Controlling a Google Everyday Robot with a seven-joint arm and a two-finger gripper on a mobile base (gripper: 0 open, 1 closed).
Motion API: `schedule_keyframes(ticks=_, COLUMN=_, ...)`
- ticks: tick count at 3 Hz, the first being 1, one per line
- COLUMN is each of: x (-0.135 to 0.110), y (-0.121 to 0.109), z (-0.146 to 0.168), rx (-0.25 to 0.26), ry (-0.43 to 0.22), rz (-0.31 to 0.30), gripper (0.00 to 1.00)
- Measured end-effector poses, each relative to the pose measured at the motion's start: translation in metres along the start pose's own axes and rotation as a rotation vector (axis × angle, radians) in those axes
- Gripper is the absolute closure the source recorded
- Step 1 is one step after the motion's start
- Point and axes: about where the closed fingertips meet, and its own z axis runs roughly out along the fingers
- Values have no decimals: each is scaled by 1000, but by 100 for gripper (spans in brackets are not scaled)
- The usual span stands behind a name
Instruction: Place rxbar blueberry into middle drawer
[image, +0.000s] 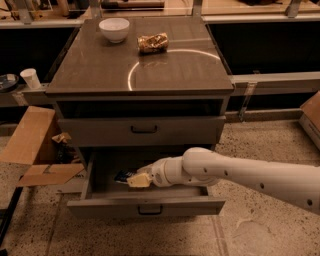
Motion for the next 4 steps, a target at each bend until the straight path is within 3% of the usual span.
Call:
schedule_keyframes(ticks=2, x=66, y=-61, z=23, rx=32, ry=111, rz=141, gripper=100)
schedule_keyframes(ticks=4, x=91, y=-88, z=32, rx=54, ry=141, rz=204, gripper=100)
